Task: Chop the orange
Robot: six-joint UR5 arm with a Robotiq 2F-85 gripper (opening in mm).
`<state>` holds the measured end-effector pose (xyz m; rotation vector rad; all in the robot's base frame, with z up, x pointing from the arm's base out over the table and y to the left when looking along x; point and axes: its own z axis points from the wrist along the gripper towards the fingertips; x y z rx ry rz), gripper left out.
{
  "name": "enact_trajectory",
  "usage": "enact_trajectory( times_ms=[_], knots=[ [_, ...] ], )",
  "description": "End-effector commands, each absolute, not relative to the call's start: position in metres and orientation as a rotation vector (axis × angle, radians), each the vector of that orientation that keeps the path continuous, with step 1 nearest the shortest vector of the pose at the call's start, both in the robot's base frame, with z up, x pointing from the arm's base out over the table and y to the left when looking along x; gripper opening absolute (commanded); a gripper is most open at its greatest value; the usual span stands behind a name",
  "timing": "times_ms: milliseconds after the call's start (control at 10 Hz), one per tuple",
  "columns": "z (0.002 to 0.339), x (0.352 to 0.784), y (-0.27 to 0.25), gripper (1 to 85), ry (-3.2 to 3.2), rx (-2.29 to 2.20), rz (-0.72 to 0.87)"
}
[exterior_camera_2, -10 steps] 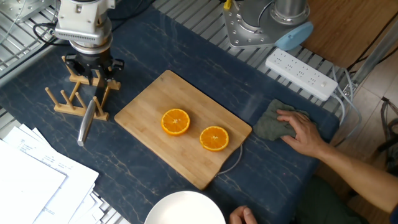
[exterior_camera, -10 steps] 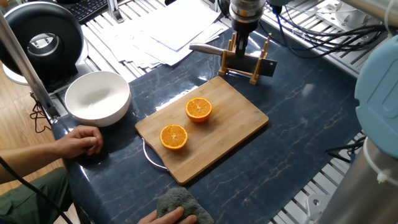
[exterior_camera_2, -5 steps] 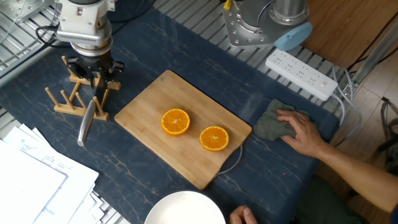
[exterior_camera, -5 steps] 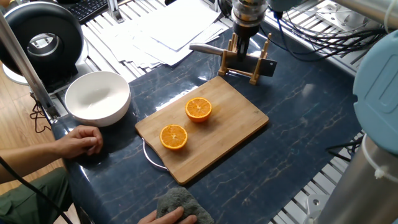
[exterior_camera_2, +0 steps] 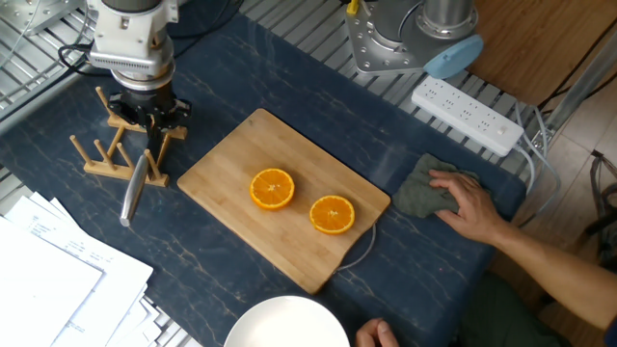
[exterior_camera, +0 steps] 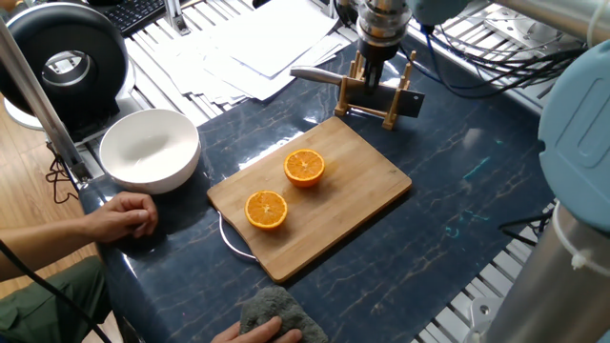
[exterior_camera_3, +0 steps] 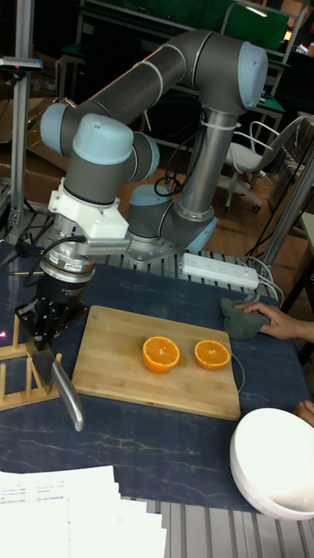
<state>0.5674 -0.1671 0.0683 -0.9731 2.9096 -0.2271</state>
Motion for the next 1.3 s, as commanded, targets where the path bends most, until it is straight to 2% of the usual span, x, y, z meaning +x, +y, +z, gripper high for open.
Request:
enact_trajectory(
  times_ms=[0, 300, 800, 900, 1000, 1100, 1200],
  knots=[
    [0.069, 0.562, -0.159, 1.3, 2.941, -0.89, -0.149],
    [0.105, 0.549, -0.161, 1.3, 3.006, -0.915, -0.224],
    [0.219, 0.49, -0.126, 1.3, 3.152, -0.739, -0.521],
    [0.225, 0.482, -0.116, 1.3, 3.142, -0.682, -0.556],
    [0.22, 0.468, -0.09, 1.3, 3.185, -0.506, -0.456],
    [0.207, 0.462, -0.029, 1.3, 3.228, -0.212, -0.122],
    [0.203, 0.476, 0.015, 1.3, 3.19, -0.088, 0.151]
  ],
)
